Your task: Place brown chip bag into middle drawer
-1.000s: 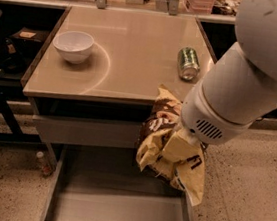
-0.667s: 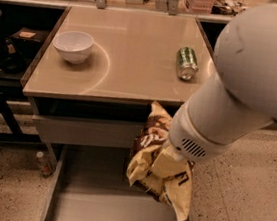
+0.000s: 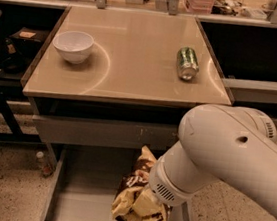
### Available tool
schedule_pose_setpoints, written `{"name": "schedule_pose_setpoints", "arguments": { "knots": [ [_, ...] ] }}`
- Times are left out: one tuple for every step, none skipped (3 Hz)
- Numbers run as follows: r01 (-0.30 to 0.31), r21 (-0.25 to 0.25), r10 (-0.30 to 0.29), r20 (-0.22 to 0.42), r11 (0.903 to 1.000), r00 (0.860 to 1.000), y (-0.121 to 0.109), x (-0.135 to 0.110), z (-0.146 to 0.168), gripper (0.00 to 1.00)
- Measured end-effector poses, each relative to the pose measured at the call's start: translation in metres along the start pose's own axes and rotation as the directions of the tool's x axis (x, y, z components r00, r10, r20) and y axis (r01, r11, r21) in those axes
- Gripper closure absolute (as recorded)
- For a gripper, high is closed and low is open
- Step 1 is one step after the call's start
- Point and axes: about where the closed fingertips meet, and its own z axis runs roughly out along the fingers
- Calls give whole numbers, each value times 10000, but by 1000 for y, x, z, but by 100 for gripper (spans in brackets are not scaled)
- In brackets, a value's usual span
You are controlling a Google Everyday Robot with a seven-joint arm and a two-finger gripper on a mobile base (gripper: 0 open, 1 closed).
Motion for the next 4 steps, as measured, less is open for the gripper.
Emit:
{"name": "schedule_pose_setpoints", "arguments": {
  "knots": [
    [-1,-1,1,0,10000,10000,0,0,0,100],
    [-314,-249,317,114,9992,9994,-9,-3,28,100],
    [-1132,-774,1162,353,9906,9926,-59,-36,102,100],
    [-1133,-775,1163,352,9905,9926,-59,-36,102,100]
  ]
}}
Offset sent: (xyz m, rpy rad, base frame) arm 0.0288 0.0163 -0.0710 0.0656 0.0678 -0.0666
